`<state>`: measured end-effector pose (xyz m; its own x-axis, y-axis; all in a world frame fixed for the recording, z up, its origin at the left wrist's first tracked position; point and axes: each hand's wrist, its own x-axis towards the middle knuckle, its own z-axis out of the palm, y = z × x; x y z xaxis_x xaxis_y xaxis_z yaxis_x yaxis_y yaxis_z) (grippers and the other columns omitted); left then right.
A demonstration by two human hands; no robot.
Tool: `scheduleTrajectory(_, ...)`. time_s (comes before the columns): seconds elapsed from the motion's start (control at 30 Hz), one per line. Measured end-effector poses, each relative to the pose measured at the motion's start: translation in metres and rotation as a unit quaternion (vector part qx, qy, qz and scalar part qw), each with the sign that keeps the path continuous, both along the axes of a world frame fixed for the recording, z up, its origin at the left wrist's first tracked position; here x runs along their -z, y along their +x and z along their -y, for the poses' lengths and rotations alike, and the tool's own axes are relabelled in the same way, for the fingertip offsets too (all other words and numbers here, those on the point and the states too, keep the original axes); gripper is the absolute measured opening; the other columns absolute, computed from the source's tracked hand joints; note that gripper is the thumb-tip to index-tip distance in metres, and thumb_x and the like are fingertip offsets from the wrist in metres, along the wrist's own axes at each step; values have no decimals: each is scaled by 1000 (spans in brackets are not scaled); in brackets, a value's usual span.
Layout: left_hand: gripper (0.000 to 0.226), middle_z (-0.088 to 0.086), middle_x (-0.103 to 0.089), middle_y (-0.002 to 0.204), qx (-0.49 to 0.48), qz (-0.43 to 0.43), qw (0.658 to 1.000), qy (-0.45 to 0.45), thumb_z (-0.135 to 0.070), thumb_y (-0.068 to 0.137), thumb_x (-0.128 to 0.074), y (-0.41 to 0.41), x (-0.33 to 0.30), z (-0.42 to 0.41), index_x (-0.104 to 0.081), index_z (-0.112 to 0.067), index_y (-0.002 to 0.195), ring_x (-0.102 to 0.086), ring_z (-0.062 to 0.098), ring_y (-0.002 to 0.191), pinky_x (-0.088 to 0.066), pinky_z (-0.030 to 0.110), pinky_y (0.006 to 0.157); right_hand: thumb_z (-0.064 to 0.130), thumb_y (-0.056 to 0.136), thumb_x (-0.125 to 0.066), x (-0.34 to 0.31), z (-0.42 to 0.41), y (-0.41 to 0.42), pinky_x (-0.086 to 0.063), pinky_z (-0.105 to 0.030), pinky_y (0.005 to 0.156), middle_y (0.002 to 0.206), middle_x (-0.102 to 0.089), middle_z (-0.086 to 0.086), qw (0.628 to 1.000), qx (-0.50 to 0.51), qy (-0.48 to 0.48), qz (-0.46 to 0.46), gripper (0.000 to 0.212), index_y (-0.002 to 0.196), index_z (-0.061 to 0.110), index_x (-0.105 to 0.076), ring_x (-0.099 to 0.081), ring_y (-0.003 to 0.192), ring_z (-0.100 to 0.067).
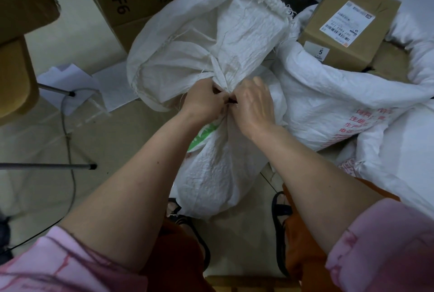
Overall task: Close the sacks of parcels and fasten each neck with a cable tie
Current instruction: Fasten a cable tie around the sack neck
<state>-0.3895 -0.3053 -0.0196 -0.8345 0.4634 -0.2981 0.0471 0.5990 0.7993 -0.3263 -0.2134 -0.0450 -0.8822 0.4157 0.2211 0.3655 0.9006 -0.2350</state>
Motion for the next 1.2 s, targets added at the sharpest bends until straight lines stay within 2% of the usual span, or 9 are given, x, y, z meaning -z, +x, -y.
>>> scheduleTrajectory(0.07, 11, 9, -67, 90, 42, 34, 998, 18, -7, 85, -65, 1, -1, 5, -65, -4, 96, -62, 18, 74, -53, 23, 56, 7, 78, -70, -1, -3, 2, -40, -35, 77, 91, -61, -12, 1000, -26, -17, 6, 3, 78, 5, -68, -52, 95, -31)
scheduleTrajectory(0.17, 27, 6, -68, 101, 63, -52, 997, -1, -5, 83, -64, 7, 8, 5, -66, -5, 110, -64, 18, 88, -52, 27, 80, 10, 81, -64, -4, -6, 6, -41, -38, 83, 97, -62, -15, 999, -41, -22, 2, 13, 88, 0, -68, -51, 102, -33)
scheduleTrajectory(0.27, 23, 7, -72, 97, 52, -120, 991, 22, -5, 83, -62, 13, 14, 5, -71, -6, 104, -67, 18, 87, -48, 21, 81, 12, 79, -63, -5, -8, 8, -42, -38, 84, 96, -62, -16, 999, -38, -36, -2, 17, 88, -1, -68, -52, 101, -34)
scheduleTrajectory(0.47, 20, -1, -63, 91, 104, -214, 971, 26, -28, 77, -64, 17, 32, 11, -74, -18, 91, -59, 16, 81, -49, 35, 72, 4, 57, -72, -3, -9, 18, -48, -36, 62, 68, -59, -17, 998, -63, -12, -6, 15, 64, -1, -61, -58, 75, -37)
scheduleTrajectory(0.53, 14, -7, -62, 90, 124, -216, 968, 19, -28, 79, -68, 18, 34, 13, -73, -22, 91, -58, 12, 81, -49, 34, 69, 4, 57, -71, -3, -11, 22, -48, -36, 63, 68, -59, -17, 997, -78, -10, 6, 13, 65, -2, -61, -58, 75, -37)
scheduleTrajectory(0.7, 11, -4, -59, 88, 110, -290, 949, -53, -27, 83, -62, 19, 32, 8, -68, -17, 84, -54, 16, 87, -41, 31, 66, 12, 71, -66, -4, -11, 23, -46, -35, 70, 82, -62, -15, 997, -74, -37, -2, 13, 73, -1, -66, -56, 87, -34)
scheduleTrajectory(0.83, 11, -10, -55, 84, 67, -273, 957, -70, -28, 84, -62, 17, 30, 5, -69, -20, 88, -50, 9, 82, -35, 25, 66, 14, 83, -67, -5, -7, 24, -43, -31, 74, 86, -64, -12, 997, -28, -56, -40, 12, 84, 4, -72, -54, 92, -30)
scheduleTrajectory(1.0, 7, -12, -53, 76, 48, -248, 966, -58, -22, 81, -63, 18, 29, 3, -68, -19, 84, -52, 10, 76, -33, 24, 64, 6, 70, -70, 3, 0, 25, -49, -29, 58, 67, -61, -11, 993, -27, -35, -113, 5, 66, 4, -71, -59, 73, -32)
scheduleTrajectory(1.2, 9, -11, -54, 74, 43, -192, 980, -39, -18, 82, -65, 13, 28, 2, -70, -17, 88, -52, 9, 74, -32, 21, 67, 6, 76, -70, 8, 3, 21, -42, -26, 68, 79, -63, -12, 989, 4, -105, -100, 5, 77, 5, -75, -56, 85, -31)
